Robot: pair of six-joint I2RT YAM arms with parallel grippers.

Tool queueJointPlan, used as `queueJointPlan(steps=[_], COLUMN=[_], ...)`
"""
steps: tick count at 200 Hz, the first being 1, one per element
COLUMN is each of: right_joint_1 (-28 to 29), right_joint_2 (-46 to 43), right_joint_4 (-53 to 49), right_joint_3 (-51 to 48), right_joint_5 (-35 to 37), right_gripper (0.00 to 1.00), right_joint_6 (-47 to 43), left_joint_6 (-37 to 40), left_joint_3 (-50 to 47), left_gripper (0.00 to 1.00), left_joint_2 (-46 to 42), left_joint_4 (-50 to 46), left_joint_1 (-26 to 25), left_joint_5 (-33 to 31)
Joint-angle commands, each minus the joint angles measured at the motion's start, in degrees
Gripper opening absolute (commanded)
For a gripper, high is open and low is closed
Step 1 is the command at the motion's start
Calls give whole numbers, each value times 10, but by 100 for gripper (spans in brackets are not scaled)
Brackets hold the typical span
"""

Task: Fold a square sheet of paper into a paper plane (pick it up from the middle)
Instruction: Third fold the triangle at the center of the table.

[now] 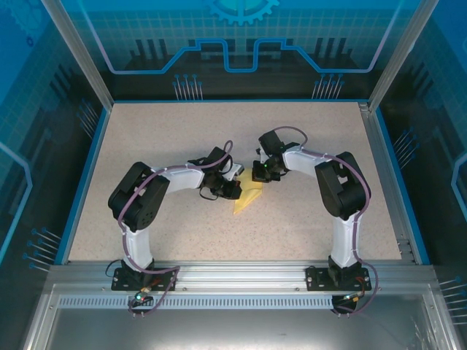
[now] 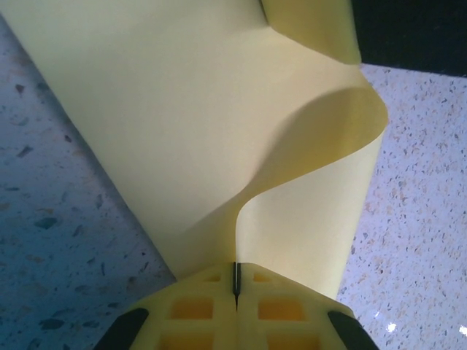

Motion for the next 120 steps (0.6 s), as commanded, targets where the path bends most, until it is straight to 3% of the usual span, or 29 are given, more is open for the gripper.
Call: queueJointPlan(steps=[1,67,120], right_joint_1=[-2,-5,-32], right_joint_2=[12,-24,-141], right_joint_4=[-40,-31,26], right_joint_3=[-5,6,-43], right_joint_5=[14,-15,-42], right_gripper=[0,3,9], right_joint_6=[-5,2,28], left_joint_6=[-2,2,-3], left_joint_3=[-10,-8,-13], left_gripper=[5,5,5], left_joint_2=[3,8,8], left_joint_4=[-8,-10,-6], left_joint_1=[-3,-3,-3], left_joint_5=[-6,2,3])
